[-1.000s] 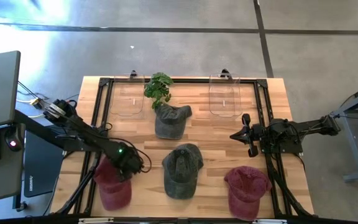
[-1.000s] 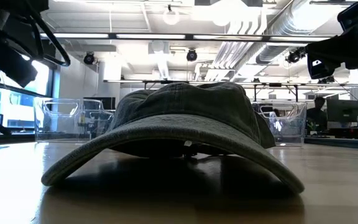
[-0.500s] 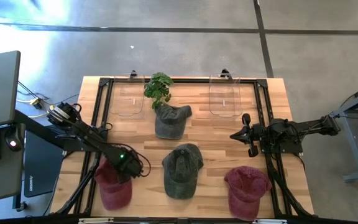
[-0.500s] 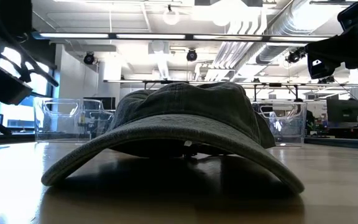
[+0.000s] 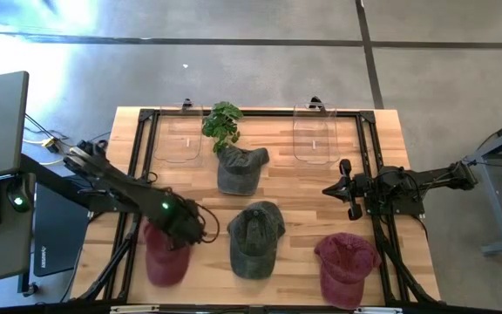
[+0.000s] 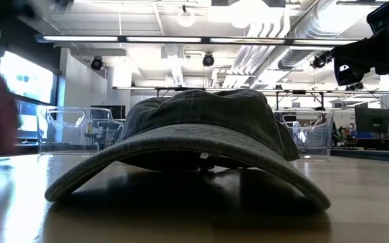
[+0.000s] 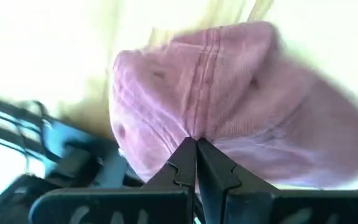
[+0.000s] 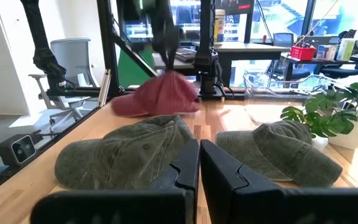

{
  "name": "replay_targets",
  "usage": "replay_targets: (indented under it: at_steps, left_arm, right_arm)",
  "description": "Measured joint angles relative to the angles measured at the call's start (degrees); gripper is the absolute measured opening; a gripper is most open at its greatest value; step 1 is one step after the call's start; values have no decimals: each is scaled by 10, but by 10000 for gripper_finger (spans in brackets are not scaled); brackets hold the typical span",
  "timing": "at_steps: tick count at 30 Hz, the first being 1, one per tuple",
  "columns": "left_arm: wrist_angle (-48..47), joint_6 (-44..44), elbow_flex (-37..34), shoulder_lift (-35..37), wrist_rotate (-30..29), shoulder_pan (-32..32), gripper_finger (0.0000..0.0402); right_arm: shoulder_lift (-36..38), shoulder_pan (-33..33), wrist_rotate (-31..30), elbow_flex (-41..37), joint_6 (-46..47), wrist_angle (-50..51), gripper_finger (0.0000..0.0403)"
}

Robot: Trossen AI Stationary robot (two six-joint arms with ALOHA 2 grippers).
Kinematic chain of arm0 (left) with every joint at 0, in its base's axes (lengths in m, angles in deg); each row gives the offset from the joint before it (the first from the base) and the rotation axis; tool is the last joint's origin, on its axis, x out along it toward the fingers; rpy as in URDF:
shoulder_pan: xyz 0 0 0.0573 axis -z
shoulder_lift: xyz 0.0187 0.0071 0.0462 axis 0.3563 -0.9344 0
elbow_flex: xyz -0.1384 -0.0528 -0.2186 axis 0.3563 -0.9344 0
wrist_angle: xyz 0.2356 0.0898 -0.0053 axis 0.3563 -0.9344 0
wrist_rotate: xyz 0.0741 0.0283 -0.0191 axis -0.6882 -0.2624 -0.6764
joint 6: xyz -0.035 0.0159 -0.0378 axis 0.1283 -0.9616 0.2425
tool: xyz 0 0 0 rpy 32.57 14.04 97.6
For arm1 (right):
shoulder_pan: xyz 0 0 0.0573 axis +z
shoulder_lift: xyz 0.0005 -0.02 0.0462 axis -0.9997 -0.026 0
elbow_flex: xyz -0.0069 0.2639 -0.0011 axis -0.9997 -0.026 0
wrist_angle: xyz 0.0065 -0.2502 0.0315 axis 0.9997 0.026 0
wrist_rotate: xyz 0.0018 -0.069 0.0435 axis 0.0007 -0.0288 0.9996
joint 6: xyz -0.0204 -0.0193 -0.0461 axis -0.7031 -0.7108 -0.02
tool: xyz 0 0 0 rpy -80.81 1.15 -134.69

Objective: Pick & Place hat
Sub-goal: Put the left red cap into the left transparent bin

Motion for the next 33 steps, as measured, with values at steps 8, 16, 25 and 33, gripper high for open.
replay_targets:
  at_steps: [8,16,25,33]
  left_arm:
    - [-35,16,187,39,-137,2,0]
    - [-25,22,126,24,-170,2,0]
    - [11,-38,81,-23,-135,0,0]
    - [-36,-64,93,40,-261,-79,0]
  right_arm:
    - [0,0,0,0,0,0,12]
    - [0,0,0,0,0,0,12]
    - [0,0,0,0,0,0,12]
    - [0,0,0,0,0,-1,12]
